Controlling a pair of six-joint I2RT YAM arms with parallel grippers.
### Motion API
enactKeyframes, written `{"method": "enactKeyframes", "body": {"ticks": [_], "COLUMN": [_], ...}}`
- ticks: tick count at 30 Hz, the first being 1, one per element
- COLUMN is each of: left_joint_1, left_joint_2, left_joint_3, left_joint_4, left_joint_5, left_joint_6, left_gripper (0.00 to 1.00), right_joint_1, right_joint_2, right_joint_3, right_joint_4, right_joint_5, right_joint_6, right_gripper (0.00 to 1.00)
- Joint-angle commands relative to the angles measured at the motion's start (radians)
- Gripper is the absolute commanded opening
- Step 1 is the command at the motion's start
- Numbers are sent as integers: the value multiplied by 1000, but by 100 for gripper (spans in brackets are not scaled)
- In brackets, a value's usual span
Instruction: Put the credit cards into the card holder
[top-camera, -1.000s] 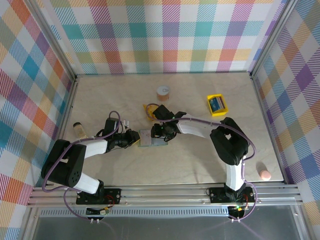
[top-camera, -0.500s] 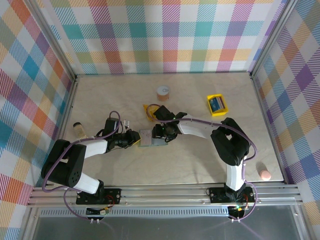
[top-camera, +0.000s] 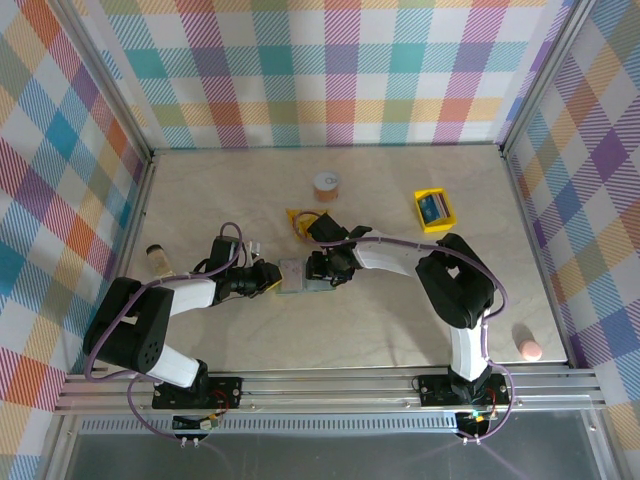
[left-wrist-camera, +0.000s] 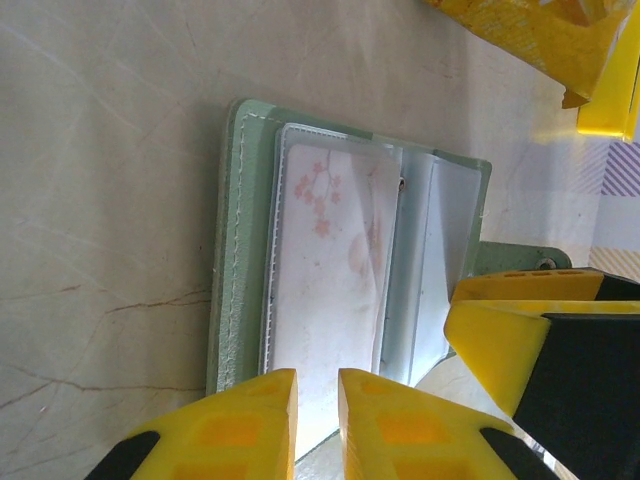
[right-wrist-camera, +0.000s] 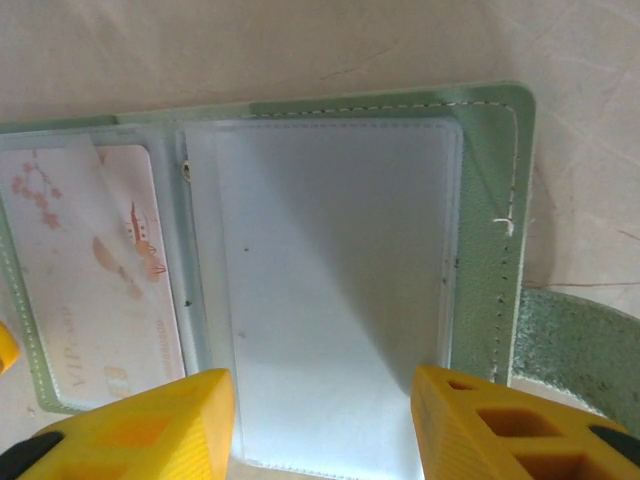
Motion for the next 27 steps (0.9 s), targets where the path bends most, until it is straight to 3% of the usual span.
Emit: {"method": "enactKeyframes", "body": {"ticks": [1,11,27], "left_joint_1": [-13,-12,-13], "left_joint_2": [16,40,36], "left_joint_3": [-3,2,2], "left_joint_4": [18,28,18], "left_joint_5": [7,4,-1], "left_joint_6": [18,18,28], "left_gripper": [18,18,18], "right_joint_1": [-6,-9,-10], "right_joint_2": [14,54,84], "right_joint_3": [3,-6,10], "right_joint_4": [-25,30,130], "right_joint_5": [24,-53,-166], "right_joint_6": [6,25,44], "right_gripper": [51,51,42]}}
